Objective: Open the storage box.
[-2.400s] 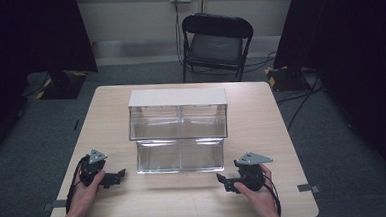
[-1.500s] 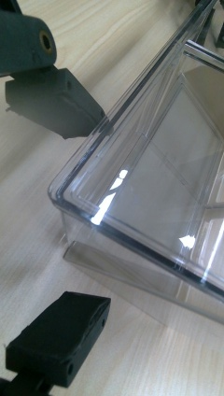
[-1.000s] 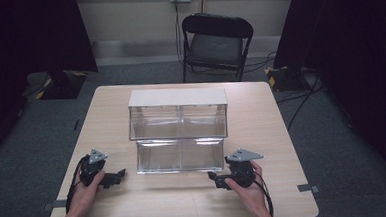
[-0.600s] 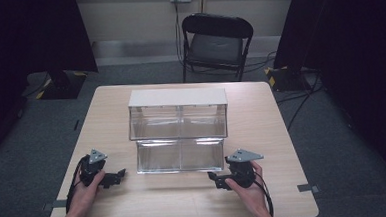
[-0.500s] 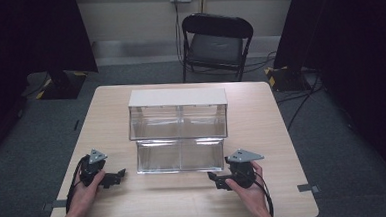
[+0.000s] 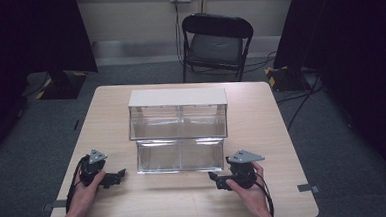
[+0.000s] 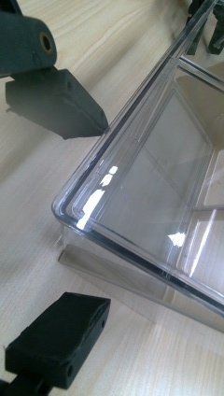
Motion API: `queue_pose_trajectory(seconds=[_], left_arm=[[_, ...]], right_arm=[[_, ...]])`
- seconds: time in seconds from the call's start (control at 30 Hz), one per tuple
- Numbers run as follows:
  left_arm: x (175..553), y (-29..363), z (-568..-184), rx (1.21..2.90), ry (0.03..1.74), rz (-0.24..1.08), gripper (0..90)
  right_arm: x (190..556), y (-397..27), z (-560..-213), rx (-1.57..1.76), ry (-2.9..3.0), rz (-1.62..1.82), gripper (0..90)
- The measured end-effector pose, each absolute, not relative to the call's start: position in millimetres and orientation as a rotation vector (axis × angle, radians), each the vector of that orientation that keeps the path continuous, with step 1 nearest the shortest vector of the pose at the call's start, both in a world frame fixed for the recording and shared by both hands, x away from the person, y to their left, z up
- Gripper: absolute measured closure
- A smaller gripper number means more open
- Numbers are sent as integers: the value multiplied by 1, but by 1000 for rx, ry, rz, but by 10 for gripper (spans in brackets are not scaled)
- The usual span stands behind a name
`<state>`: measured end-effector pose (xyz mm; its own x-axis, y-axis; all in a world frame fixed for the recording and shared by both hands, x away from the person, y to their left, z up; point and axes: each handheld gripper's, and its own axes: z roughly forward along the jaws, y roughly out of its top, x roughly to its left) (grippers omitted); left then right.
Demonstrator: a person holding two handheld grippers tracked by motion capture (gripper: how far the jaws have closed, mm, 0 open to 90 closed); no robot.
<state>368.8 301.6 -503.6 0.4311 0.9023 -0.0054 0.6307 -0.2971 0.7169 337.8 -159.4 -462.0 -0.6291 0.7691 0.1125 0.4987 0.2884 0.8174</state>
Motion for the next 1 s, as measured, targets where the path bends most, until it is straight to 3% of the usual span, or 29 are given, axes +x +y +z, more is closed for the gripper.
queue_pose_trajectory(seconds=[1.0], left_arm=[[369,302,-504,2037,1288,537,1]], right_arm=[[333,-161,-456,1132,2255,1311,140]])
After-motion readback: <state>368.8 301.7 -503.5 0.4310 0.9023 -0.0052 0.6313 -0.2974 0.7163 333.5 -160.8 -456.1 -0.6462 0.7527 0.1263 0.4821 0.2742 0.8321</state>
